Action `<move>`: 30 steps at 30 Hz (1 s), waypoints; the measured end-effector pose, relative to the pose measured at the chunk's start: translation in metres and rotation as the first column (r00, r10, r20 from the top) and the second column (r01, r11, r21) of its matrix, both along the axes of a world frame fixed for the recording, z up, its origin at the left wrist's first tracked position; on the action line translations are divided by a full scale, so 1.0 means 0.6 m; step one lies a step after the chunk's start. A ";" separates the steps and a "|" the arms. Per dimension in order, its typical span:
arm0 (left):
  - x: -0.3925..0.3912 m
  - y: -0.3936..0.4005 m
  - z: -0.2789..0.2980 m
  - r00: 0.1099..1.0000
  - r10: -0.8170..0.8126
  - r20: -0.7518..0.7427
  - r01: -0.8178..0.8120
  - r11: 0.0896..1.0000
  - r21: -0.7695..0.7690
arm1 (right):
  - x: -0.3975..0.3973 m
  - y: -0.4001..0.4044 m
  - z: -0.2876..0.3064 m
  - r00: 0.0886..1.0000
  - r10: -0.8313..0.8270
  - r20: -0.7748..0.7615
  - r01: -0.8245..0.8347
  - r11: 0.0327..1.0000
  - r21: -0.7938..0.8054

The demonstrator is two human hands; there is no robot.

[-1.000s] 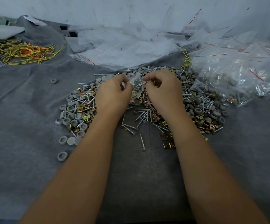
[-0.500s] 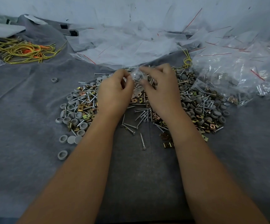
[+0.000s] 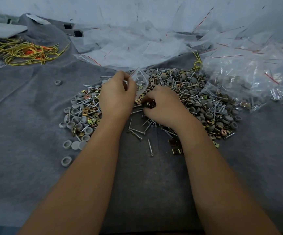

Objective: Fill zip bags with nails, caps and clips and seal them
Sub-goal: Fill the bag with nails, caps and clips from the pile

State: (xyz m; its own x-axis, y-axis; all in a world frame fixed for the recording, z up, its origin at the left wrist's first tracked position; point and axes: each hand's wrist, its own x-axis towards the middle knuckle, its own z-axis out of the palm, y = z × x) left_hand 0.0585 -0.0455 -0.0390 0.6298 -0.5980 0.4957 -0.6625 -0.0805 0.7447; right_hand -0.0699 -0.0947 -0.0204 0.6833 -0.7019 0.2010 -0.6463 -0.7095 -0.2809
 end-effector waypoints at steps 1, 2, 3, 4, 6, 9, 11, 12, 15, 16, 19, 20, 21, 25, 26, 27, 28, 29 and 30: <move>0.000 -0.001 0.000 1.000 -0.005 -0.003 0.005 1.000 0.003 | 0.000 -0.001 0.000 1.000 -0.003 0.000 0.003 1.000 -0.006; 0.000 -0.001 0.000 1.000 -0.011 -0.006 0.011 1.000 0.007 | 0.000 -0.001 0.001 1.000 -0.003 0.000 0.003 1.000 -0.009; 0.000 -0.001 -0.001 1.000 -0.016 -0.008 0.016 1.000 0.009 | 0.000 -0.001 0.001 1.000 0.000 0.001 0.000 1.000 -0.010; 0.000 -0.002 -0.001 1.000 -0.020 -0.011 0.020 1.000 0.011 | 0.000 0.000 0.001 1.000 0.005 0.005 -0.005 1.000 -0.010; 0.000 -0.002 -0.001 1.000 -0.025 -0.017 0.025 1.000 0.015 | 0.000 0.001 0.002 0.999 0.016 0.031 -0.016 1.000 -0.022; 0.000 -0.002 -0.001 0.999 -0.030 -0.013 0.031 0.999 0.021 | 0.002 0.000 -0.002 1.000 0.022 0.007 -0.021 0.993 -0.118; -0.001 -0.002 -0.001 0.999 -0.036 -0.010 0.037 0.999 0.027 | 0.005 0.000 -0.007 0.998 0.016 -0.053 -0.027 0.978 -0.207; -0.001 -0.003 -0.001 0.999 -0.036 -0.008 0.037 0.999 0.031 | 0.006 0.000 -0.008 0.998 0.015 -0.062 -0.029 0.972 -0.232; -0.001 -0.003 -0.001 1.000 -0.026 -0.013 0.027 0.999 0.046 | 0.004 0.004 -0.007 0.996 -0.003 0.091 0.018 0.985 -0.169; 0.000 -0.003 -0.001 1.000 -0.022 -0.015 0.023 0.999 0.050 | 0.003 0.005 -0.006 0.984 -0.026 0.176 0.047 0.992 -0.120; 0.000 -0.003 0.000 1.000 -0.019 -0.008 0.020 0.998 0.057 | 0.000 0.006 -0.002 0.939 -0.094 0.331 0.101 0.995 -0.005; 0.001 -0.003 0.000 1.000 -0.020 -0.004 0.020 0.998 0.061 | 0.000 0.005 -0.001 0.930 -0.116 0.348 0.116 0.993 0.021; 0.001 -0.003 0.000 1.000 -0.022 0.000 0.022 0.998 0.066 | 0.000 0.003 -0.001 0.924 -0.142 0.355 0.137 0.990 0.039; 0.001 -0.004 -0.001 0.999 -0.046 0.008 0.045 0.994 0.094 | -0.002 -0.001 0.002 0.862 -0.210 0.461 0.255 0.966 -0.037; 0.001 -0.004 -0.001 0.999 -0.053 0.011 0.051 0.993 0.103 | -0.004 -0.002 0.005 0.843 -0.234 0.484 0.307 0.949 -0.076; 0.001 -0.004 -0.002 0.998 -0.057 0.013 0.055 0.992 0.111 | -0.006 -0.002 0.007 0.825 -0.261 0.502 0.353 0.931 -0.095; 0.001 -0.004 -0.002 0.998 -0.060 0.016 0.058 0.991 0.118 | -0.008 -0.003 0.009 0.806 -0.278 0.522 0.375 0.923 -0.088; 0.000 -0.004 -0.001 0.998 -0.064 0.019 0.062 0.990 0.123 | -0.009 -0.003 0.011 0.779 -0.274 0.564 0.360 0.932 -0.043; 0.000 -0.005 -0.001 0.997 -0.070 0.023 0.066 0.990 0.127 | -0.008 -0.002 0.014 0.734 -0.258 0.629 0.310 0.950 0.028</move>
State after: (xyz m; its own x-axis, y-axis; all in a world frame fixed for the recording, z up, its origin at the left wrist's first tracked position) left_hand 0.0587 -0.0483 -0.0395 0.5726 -0.6980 0.4301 -0.6899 -0.1268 0.7127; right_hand -0.0749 -0.0957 -0.0123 0.1624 -0.8084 0.5658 -0.5239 -0.5566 -0.6448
